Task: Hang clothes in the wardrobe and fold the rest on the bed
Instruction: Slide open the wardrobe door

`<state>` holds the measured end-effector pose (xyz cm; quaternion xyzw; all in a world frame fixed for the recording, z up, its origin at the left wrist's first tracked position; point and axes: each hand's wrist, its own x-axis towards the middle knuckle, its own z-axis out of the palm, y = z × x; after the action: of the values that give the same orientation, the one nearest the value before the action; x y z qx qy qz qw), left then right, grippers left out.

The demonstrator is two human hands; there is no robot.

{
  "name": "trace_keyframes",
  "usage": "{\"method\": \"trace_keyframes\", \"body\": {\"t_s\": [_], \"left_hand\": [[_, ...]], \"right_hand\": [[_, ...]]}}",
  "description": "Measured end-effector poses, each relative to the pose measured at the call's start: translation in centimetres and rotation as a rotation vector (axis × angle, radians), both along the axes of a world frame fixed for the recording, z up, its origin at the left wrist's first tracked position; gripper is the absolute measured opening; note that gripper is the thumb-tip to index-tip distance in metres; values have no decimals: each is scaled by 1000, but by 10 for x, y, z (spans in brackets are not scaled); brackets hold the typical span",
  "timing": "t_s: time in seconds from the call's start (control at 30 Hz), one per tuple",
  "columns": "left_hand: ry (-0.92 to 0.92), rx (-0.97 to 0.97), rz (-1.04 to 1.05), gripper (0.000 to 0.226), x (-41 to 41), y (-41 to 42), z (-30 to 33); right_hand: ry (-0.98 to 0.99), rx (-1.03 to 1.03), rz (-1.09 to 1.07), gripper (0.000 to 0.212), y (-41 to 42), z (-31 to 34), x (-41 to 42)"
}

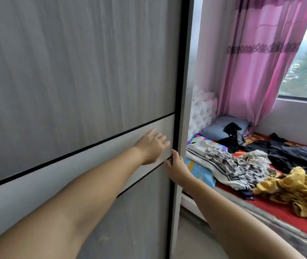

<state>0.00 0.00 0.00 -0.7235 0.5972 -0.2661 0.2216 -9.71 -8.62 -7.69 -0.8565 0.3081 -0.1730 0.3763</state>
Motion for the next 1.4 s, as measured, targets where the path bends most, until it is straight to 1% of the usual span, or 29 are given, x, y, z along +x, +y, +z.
{"method": "trace_keyframes", "body": {"t_s": [0.1, 0.23, 0.33, 0.43, 0.5, 0.6, 0.73, 0.87, 0.93, 1.03, 1.1, 1.27, 1.4], "left_hand": [[-176, 75, -90, 41, 24, -34, 9], [-285, 186, -65, 49, 39, -71, 17], [-350, 205, -45, 52, 47, -92, 19], [-395, 241, -17, 52, 48, -105, 20], [-427, 266, 12, 54, 51, -114, 17], [-448, 287, 50, 55, 51, -122, 17], [-459, 268, 60, 52, 49, -128, 16], [-441, 217, 28, 49, 46, -119, 11], [-415, 177, 6, 46, 44, -110, 10], [-369, 123, 15, 40, 41, -94, 11], [-344, 101, 24, 36, 40, -78, 13], [-379, 100, 98, 29, 33, -31, 11], [-373, 104, 137, 26, 22, 11, 6]], "right_hand": [[-124, 91, -49, 63, -13, -2, 35], [-282, 225, -152, 66, -25, -6, 76], [-359, 254, -245, 59, -38, -12, 101], [-399, 357, -347, 56, -54, -16, 115], [-400, 415, -357, 55, -62, -19, 121], [-400, 432, -348, 56, -68, -23, 126], [-414, 422, -378, 58, -70, -23, 124], [-436, 359, -341, 57, -61, -25, 116], [-458, 297, -345, 53, -52, -29, 110], [-435, 241, -336, 49, -41, -33, 103], [-408, 216, -278, 48, -34, -36, 99], [-420, 205, -95, 42, -2, -43, 87], [-418, 207, -19, 37, 38, -45, 77]]}}
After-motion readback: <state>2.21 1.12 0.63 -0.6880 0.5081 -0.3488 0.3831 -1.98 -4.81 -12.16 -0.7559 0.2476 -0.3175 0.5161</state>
